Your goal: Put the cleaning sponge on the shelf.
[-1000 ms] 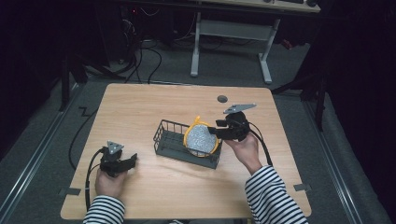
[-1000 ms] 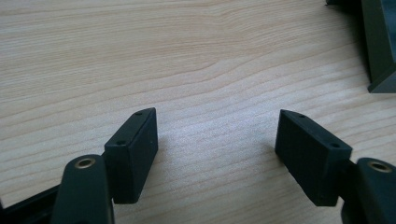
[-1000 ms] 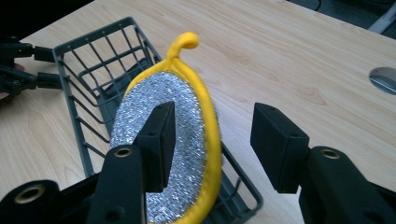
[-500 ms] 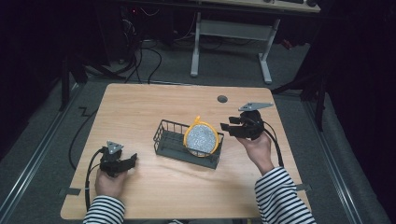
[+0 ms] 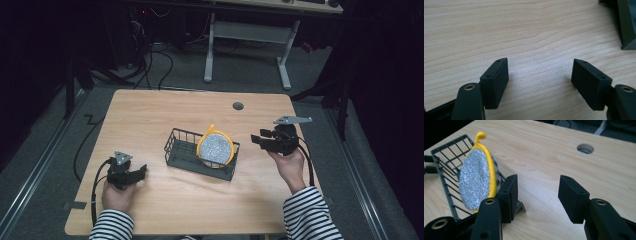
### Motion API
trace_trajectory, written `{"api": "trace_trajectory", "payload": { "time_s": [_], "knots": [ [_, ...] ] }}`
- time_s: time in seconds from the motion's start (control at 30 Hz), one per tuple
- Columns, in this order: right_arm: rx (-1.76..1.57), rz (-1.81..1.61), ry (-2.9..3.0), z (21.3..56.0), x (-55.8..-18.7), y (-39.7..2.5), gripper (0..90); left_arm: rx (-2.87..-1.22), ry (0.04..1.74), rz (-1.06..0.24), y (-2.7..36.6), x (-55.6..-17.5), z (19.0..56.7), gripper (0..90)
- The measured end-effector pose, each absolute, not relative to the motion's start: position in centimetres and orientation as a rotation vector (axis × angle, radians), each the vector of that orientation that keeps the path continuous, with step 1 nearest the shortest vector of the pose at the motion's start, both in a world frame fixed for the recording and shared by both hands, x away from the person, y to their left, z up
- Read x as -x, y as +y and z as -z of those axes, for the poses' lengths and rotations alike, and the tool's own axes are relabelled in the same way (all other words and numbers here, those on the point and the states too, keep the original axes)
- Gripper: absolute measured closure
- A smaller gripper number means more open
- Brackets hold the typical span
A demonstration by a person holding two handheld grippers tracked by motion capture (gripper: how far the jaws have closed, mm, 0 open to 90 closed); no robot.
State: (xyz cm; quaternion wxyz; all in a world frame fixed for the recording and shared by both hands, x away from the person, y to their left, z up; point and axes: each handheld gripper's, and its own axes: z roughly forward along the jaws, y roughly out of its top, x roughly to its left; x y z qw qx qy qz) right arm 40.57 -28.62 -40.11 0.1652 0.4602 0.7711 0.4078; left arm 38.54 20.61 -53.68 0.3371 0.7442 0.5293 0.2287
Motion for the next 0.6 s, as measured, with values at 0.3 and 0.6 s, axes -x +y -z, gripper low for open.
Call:
{"api": "trace_trajectory", "payload": {
  "time_s": [0.3,0.6],
  "knots": [
    [-1.362,-1.183,2.135,41.1,-39.3,-30.8,50.5,-1.94,1.38,-0.597,20.6,-38.5,53.7,30.5],
    [-1.419,-1.197,2.094,42.8,-38.1,-32.1,51.1,-1.94,1.38,-0.597,20.6,-38.5,53.7,30.5]
  ]
}}
